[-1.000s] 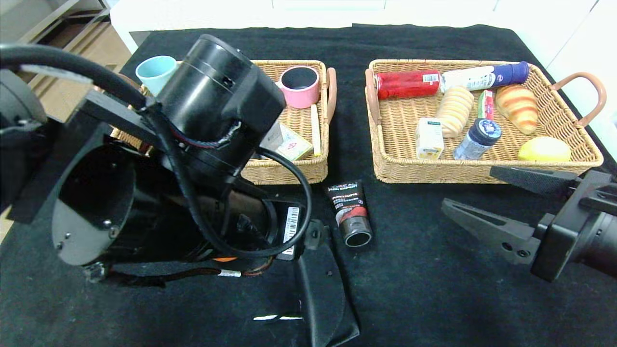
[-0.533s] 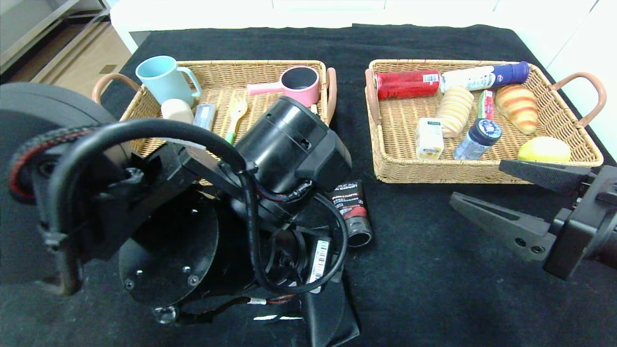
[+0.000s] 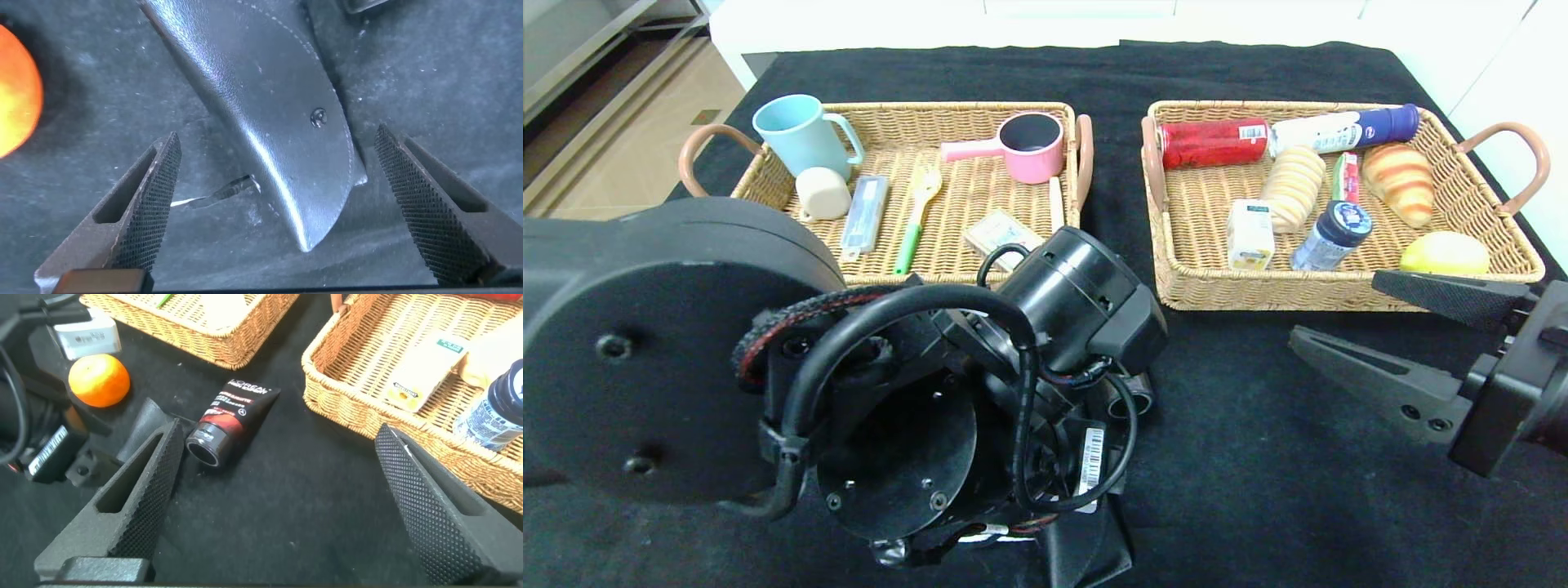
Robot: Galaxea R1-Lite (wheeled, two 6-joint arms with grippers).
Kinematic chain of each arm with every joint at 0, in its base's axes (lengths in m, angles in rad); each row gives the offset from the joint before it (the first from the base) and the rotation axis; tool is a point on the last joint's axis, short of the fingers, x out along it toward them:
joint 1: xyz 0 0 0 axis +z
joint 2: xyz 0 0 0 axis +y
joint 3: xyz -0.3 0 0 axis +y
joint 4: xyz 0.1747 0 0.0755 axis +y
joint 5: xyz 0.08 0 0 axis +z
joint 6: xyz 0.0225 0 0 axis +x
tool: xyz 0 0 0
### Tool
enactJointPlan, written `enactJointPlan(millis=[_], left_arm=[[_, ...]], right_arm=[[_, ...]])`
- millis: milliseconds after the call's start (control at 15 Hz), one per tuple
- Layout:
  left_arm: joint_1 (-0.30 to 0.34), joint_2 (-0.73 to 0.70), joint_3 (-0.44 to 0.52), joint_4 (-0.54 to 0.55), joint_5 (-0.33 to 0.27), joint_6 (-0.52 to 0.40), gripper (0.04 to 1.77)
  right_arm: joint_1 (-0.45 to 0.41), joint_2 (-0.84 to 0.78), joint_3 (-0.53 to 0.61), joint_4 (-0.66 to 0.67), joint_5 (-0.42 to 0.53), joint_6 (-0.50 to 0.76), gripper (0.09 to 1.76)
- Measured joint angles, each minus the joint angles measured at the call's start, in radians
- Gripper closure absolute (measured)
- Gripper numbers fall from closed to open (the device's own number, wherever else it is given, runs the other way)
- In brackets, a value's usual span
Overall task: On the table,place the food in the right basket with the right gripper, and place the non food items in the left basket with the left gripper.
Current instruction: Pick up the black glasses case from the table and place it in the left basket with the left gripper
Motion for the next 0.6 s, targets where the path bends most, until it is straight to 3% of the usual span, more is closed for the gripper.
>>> enactJointPlan(millis=[333, 600], left_arm=[[-0.008, 0.023, 0.005, 0.000, 0.001, -0.007, 0.09], [-0.026, 0.041, 0.021, -0.004, 0.056, -0.010, 0.09]], right_arm=[[0.001, 0.003, 0.004, 0.000, 0.000, -0.001, 0.14], [0.003, 0.007, 0.005, 0.000, 0.000, -0.002, 0.14]])
